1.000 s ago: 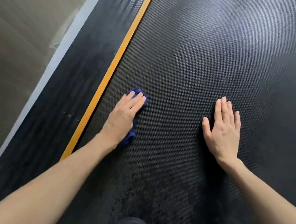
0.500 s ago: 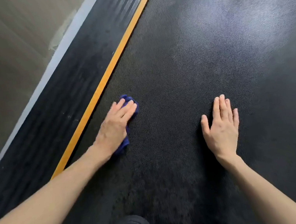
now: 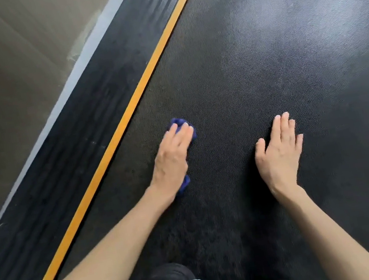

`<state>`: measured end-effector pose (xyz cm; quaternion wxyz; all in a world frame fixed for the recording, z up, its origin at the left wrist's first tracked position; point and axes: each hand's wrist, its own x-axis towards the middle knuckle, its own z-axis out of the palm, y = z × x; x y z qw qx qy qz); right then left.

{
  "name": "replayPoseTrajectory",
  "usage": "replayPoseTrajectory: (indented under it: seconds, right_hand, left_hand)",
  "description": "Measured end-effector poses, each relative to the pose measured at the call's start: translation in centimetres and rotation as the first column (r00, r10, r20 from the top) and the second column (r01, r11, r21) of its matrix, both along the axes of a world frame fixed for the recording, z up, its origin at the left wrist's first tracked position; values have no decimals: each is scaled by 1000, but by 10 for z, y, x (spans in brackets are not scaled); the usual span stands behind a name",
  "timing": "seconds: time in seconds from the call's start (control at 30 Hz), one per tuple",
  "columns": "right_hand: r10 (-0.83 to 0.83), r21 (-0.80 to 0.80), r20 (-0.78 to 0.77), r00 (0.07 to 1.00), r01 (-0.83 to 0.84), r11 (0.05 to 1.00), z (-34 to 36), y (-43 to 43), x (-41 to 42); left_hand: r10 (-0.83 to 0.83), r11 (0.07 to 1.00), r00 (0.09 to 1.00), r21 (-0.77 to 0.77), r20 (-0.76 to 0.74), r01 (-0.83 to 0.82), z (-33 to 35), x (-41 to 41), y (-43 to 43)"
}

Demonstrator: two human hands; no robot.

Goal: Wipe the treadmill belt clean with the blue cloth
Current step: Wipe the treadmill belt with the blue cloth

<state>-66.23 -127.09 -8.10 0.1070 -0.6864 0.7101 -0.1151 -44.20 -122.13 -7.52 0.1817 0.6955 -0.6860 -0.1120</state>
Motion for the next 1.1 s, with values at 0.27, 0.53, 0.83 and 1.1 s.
replayPoseTrajectory:
  seconds: [0.27,0.53,0.83,1.1]
  right_hand:
    - [354,-24,44,934,-354,935,-3,10,62]
    - [380,-67,-32,924,-382,922,-10,13,56]
    - [370,-74,-20,929,-370,926,-10,14,55]
    - [373,-79,-13,928,-372,925,-9,14,54]
  left_hand:
    - [159,987,987,-18,-15,-159,22,0,-15]
    - [-6,1000,992,-10,129,7,12,16,-3]
    - [-163,985,984,71,70,158,7,20,98]
    - [196,970,979,135,58,-202,7,66,31]
